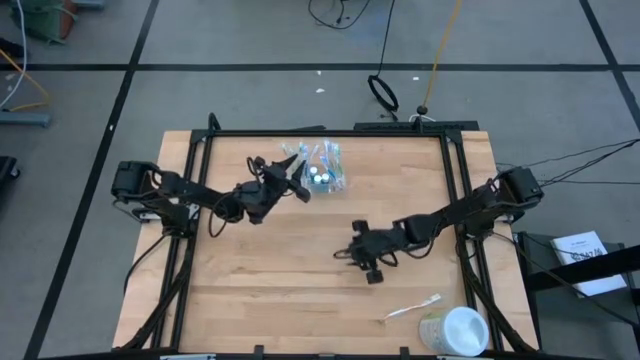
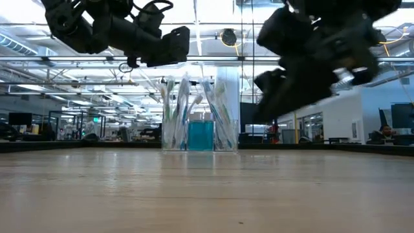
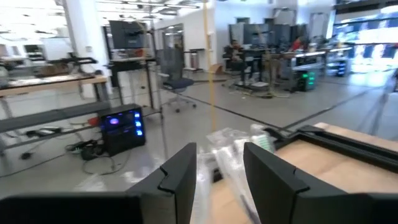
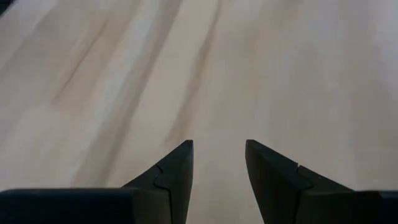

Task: Pick & Place toothbrushing station
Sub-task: Put the orange toothbrush into the transparent organizer

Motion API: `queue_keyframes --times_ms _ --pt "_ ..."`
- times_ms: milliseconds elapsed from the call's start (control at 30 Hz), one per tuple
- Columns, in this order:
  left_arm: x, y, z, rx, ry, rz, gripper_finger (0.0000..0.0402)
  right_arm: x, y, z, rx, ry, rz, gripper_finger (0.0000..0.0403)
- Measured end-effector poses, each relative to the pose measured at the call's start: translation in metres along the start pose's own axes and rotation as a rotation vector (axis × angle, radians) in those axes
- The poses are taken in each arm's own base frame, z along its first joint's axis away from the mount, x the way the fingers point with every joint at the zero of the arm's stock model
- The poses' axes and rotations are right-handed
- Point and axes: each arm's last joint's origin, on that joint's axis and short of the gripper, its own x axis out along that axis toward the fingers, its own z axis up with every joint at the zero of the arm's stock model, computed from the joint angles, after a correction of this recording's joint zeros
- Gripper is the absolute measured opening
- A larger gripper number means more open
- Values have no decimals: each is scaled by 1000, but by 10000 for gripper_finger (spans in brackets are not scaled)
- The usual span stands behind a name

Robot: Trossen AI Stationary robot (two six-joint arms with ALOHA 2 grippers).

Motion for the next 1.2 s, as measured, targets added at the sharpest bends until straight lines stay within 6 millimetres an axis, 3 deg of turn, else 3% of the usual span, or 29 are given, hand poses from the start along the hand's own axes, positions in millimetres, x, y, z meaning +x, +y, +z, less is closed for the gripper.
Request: queue_keyframes --times_ms 233,433,800,1033,1200 --pt "6 3 0 -38 -7 -60 136 -26 41 -5 226 325 224 141" --pt "11 7 -2 -38 7 -58 136 -44 79 -20 204 499 353 127" --pt "11 7 -12 -97 81 -54 136 -58 135 -29 306 506 392 108" --pt "9 5 -12 -209 85 -61 136 -52 137 -52 81 453 185 116" --pt "9 2 -11 -226 96 -164 136 -47 131 -67 75 445 196 114"
